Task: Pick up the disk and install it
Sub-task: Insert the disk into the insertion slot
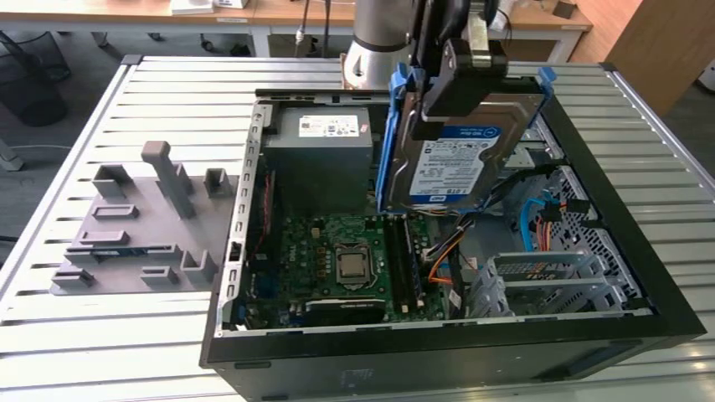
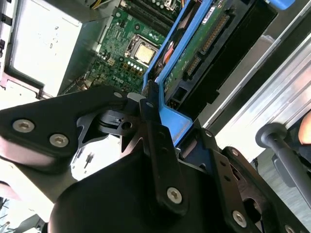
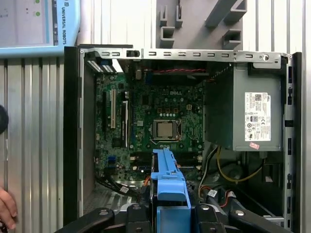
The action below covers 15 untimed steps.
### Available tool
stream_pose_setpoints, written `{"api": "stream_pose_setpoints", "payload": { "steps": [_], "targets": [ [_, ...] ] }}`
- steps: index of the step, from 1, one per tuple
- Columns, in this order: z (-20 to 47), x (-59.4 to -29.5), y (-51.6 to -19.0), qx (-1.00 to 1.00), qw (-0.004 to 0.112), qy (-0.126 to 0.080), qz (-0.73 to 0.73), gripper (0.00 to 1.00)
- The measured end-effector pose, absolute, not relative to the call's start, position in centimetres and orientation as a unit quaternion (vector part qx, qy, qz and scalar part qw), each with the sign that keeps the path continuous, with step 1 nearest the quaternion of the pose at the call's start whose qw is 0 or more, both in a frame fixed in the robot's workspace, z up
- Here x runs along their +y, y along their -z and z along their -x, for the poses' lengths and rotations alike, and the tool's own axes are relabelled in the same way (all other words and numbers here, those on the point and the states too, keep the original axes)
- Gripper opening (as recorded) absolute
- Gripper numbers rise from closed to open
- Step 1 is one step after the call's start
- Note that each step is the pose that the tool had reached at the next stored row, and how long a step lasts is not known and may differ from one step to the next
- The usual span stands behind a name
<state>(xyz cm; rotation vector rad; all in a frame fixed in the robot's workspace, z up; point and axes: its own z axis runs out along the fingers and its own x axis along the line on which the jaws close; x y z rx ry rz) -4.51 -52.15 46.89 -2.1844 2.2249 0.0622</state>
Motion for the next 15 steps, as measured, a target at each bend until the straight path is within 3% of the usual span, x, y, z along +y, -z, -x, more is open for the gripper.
{"api": "stream_pose_setpoints", "payload": {
  "steps": [15],
  "targets": [
    [3.4,-53.8,-46.7,0.714,0.011,-0.02,0.7,0.36]
  ]
}}
